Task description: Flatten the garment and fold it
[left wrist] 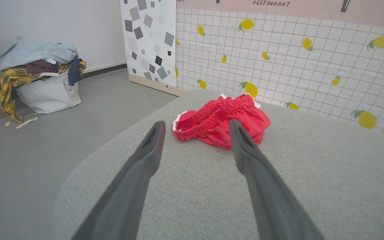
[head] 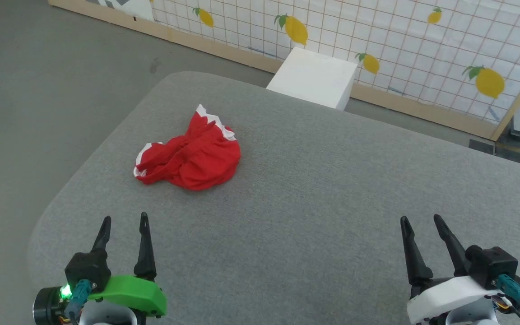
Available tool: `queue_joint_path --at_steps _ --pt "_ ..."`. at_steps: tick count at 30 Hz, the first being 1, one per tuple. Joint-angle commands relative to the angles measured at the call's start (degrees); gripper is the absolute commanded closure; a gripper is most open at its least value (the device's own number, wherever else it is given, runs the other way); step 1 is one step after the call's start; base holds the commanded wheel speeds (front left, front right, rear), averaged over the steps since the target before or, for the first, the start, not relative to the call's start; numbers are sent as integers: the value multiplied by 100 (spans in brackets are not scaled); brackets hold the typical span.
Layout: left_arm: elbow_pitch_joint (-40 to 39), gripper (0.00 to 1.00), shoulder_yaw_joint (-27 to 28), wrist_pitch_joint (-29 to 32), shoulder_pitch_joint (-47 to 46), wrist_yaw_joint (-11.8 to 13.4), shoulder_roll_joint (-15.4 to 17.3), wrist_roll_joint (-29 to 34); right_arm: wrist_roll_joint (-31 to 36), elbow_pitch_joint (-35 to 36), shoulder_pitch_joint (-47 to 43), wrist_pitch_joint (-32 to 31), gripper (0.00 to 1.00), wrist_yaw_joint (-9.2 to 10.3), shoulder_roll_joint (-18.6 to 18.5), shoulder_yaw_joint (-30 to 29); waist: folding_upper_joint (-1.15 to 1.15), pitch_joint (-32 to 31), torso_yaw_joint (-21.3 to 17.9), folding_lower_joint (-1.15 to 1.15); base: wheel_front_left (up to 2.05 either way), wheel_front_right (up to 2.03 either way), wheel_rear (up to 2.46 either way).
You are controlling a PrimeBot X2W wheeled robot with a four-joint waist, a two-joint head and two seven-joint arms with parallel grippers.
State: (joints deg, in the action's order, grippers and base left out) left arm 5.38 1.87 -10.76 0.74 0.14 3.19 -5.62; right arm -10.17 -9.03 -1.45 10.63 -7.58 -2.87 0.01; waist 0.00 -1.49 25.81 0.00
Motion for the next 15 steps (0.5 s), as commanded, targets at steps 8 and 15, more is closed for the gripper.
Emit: queue_joint_path --at_steps 8,15 --pt "67 0 85 -146 115 28 -11 -69 -105 -97 -83 158 0 7 0 -2 0 -6 199 0 0 0 0" --pt "117 0 118 -240 123 33 -15 -109 -150 -163 -75 253 0 8 0 -19 0 16 383 0 0 0 0"
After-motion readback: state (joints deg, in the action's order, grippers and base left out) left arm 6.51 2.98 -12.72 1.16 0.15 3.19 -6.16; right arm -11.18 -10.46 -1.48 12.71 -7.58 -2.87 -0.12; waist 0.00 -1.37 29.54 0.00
